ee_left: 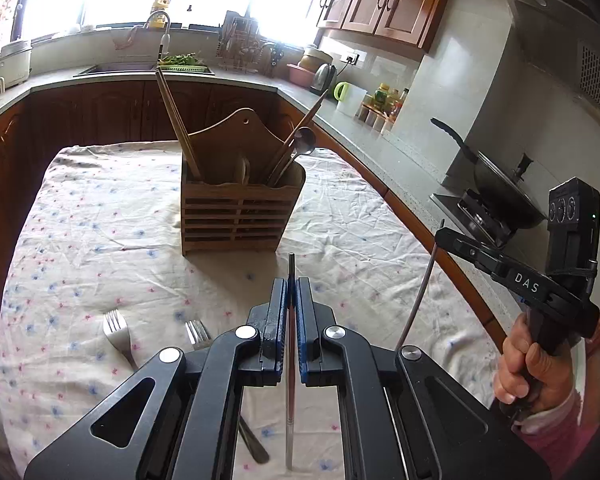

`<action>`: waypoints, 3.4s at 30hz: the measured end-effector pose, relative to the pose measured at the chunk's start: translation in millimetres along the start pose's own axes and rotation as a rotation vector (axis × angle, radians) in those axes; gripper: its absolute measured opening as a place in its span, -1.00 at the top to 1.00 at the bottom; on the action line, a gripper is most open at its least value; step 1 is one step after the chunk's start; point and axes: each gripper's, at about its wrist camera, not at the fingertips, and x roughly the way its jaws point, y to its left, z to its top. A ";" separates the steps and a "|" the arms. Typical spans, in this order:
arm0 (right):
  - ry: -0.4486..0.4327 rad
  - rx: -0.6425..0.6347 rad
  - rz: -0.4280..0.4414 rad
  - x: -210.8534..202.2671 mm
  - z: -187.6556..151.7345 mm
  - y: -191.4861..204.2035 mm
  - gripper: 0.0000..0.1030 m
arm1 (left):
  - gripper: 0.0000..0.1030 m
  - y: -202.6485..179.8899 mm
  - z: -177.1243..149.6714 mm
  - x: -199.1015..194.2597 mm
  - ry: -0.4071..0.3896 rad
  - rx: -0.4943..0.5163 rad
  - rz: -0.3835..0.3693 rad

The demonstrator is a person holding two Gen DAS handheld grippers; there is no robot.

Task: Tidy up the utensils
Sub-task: 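Lift the metal chopsticks with both tools and carry them above the holder, then lower the metal chopsticks into the wooden holder with both tools, then open both tools and pull them back from the holder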

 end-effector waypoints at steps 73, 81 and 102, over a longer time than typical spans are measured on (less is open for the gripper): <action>-0.171 0.040 -0.001 119.0 109.1 0.3 0.92 | 0.93 82.8 112.5 70.2 -0.318 -0.138 0.173; -0.158 0.045 -0.002 121.0 111.9 -0.6 0.92 | 0.92 83.1 116.7 71.4 -0.306 -0.135 0.167; -0.190 0.081 0.022 107.9 111.3 -8.9 0.12 | 0.11 67.5 113.2 56.6 -0.296 -0.121 0.115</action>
